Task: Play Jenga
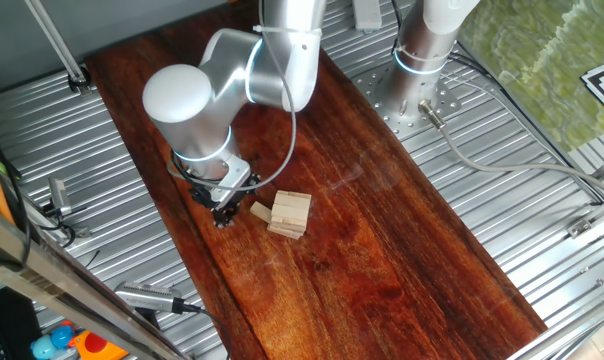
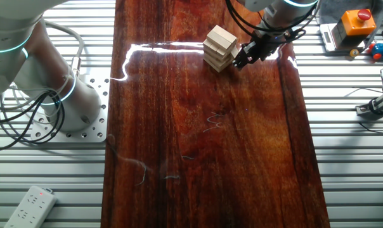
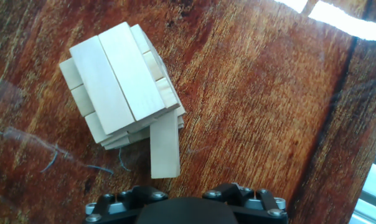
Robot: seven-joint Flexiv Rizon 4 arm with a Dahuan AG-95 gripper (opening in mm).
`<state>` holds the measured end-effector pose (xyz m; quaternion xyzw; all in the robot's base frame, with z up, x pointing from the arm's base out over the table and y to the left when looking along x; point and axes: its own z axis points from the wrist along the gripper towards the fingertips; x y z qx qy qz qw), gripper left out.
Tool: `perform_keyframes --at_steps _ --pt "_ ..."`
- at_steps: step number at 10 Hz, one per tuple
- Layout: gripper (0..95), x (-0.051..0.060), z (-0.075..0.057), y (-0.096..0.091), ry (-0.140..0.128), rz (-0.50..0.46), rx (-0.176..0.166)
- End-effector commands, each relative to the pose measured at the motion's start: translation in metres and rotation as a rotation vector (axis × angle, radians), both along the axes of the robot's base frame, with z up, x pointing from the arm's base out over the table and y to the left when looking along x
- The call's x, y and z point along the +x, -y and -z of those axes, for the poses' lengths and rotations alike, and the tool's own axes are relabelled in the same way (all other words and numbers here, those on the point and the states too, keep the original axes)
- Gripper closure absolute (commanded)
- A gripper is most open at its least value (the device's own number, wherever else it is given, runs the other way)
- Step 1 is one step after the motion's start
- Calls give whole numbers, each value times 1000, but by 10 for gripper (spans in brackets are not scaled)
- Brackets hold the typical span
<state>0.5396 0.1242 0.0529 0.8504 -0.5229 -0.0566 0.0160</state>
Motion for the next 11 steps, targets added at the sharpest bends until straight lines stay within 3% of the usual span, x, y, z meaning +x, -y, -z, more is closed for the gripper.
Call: perform_keyframes --at_steps 1,11 --pt "190 0 0 0 -1 6 0" --pt "190 0 1 0 9 36 -2"
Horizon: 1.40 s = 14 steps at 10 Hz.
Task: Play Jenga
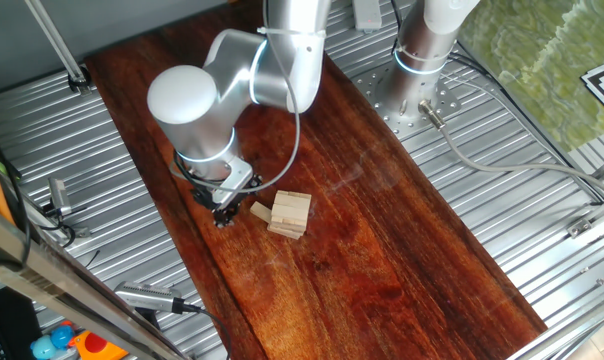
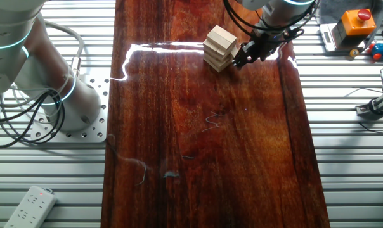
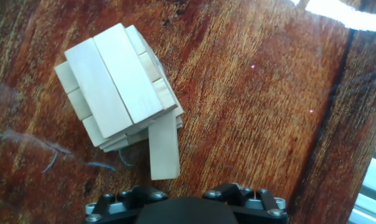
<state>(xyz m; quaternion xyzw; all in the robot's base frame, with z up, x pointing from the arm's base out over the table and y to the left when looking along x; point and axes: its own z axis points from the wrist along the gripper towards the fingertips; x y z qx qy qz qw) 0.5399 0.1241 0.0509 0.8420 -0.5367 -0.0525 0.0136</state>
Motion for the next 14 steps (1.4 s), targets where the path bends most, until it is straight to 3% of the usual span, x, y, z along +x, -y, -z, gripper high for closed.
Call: perform_keyframes --at_steps 1,6,14 --pt "190 0 -1 0 1 3 -1" --pt "190 0 -1 0 29 -10 -7" --pt "190 0 -1 0 31 -83 19"
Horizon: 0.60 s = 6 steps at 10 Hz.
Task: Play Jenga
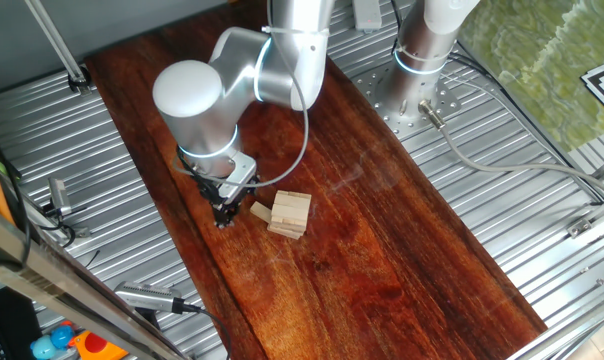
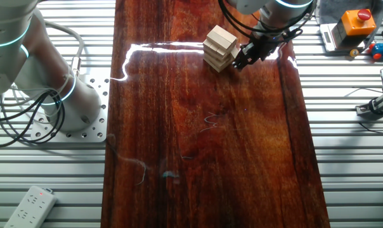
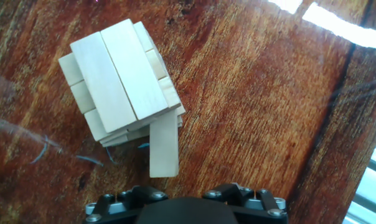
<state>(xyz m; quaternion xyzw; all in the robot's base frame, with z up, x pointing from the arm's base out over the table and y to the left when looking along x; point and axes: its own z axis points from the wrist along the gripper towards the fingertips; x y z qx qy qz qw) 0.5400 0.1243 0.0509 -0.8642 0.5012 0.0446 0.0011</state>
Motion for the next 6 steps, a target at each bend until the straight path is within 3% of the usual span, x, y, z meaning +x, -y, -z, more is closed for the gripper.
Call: perform_keyframes --at_steps 1,4,5,6 --pt "190 0 -1 0 1 -3 3" --pt "190 0 -1 0 -1 12 21" --pt "0 0 -1 0 0 12 19" --pt "0 -1 -2 -2 -4 23 12"
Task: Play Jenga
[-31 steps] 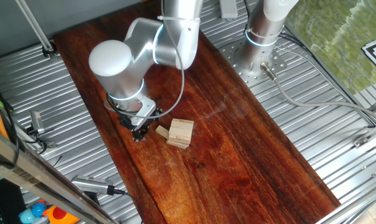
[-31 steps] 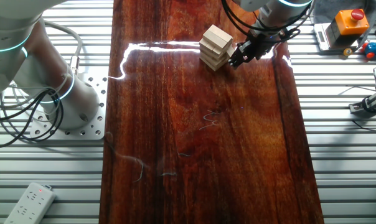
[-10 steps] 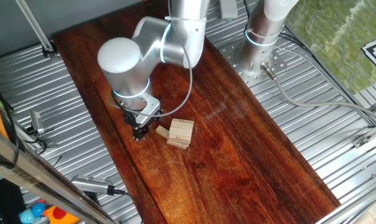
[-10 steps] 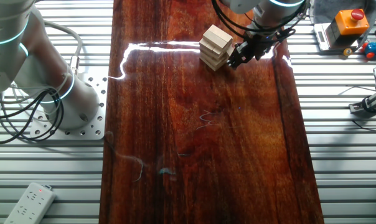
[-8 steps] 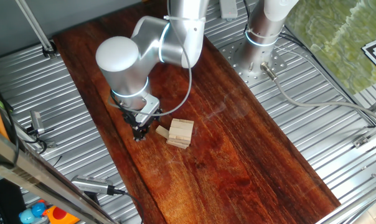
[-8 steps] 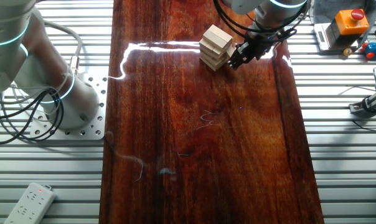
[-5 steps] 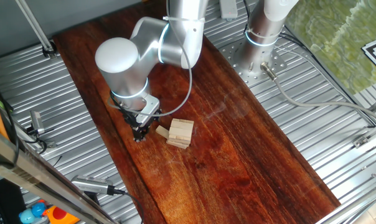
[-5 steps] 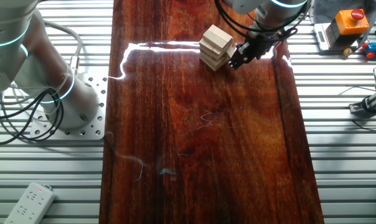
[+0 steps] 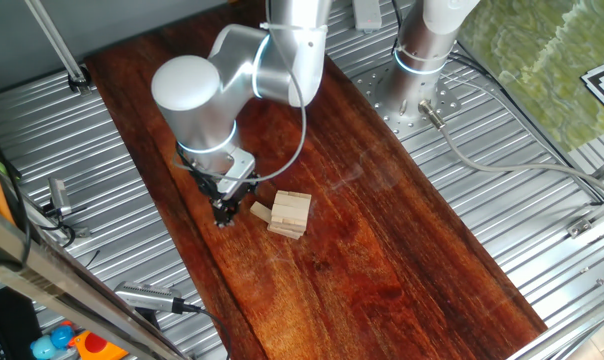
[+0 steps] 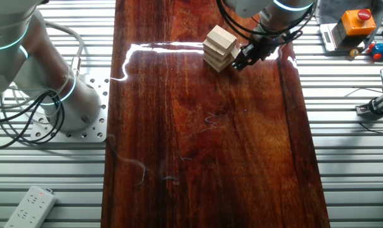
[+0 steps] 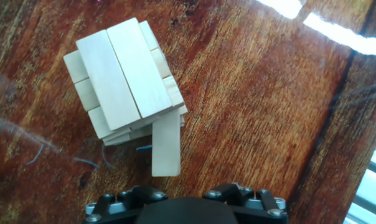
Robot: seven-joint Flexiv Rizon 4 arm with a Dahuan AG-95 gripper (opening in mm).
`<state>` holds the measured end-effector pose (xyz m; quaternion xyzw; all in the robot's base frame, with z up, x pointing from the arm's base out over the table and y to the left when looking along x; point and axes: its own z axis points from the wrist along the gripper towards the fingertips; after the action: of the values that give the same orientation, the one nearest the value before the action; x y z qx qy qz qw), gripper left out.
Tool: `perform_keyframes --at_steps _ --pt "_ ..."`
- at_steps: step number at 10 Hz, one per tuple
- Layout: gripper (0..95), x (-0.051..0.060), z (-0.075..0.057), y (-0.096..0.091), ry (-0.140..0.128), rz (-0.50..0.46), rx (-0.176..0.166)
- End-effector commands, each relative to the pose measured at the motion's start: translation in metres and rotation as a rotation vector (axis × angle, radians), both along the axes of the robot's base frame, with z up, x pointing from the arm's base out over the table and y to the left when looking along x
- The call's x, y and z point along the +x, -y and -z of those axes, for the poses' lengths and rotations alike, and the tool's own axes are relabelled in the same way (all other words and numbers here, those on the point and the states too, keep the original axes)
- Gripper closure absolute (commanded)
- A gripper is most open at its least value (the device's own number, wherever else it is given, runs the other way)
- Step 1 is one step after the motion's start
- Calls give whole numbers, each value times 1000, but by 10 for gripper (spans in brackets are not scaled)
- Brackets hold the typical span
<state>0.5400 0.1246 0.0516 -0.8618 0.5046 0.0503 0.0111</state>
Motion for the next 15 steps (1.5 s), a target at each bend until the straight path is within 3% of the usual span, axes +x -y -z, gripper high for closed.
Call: perform_keyframes --at_steps 1,4,15 --pt "0 -3 -3 -6 -4 13 -13" --pt "0 -5 -6 -8 11 -9 -25" --pt "0 -18 6 -10 4 -19 -21"
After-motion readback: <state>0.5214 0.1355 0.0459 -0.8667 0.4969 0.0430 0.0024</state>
